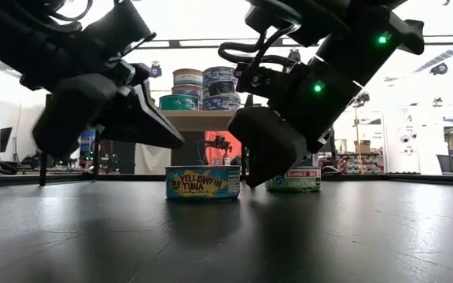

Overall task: Stack canned seafood by type on shelf
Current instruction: Put the yellow/blue tuna can on the shelf

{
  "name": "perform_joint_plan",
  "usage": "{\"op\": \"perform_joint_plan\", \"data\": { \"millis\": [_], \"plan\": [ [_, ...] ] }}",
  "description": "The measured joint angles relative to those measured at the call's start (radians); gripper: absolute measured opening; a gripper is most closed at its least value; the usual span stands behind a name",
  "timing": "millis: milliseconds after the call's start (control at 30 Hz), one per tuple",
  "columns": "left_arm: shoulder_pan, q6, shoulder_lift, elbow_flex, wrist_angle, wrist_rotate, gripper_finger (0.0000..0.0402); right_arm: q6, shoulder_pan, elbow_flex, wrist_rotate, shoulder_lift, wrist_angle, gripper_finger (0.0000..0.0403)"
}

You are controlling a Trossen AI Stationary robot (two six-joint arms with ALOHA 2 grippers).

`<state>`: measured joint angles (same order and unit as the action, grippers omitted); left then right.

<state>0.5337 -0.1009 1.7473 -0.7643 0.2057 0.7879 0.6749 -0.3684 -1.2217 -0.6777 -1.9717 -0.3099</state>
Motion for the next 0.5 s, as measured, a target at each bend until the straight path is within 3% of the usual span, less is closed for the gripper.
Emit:
{"op": "perform_joint_plan", "data": {
  "millis": [200, 333, 500],
  "plan": [
    [-0.013, 0.023, 0.0, 0.019, 0.004, -0.066, 0.0, -0.039, 0.029, 0.0, 0.086, 0.01, 0.001, 0.0012],
    [-0.022, 0.043, -0.012, 0.057, 0.08, -0.176, 0.0, -0.093, 0.049, 0.0, 0.136, 0.029, 0.001, 0.0012],
    [-0.031, 0.063, -0.036, 0.121, 0.184, -0.181, 0.0, -0.146, 0.048, 0.002, 0.148, 0.056, 0.009, 0.0012]
  ]
}}
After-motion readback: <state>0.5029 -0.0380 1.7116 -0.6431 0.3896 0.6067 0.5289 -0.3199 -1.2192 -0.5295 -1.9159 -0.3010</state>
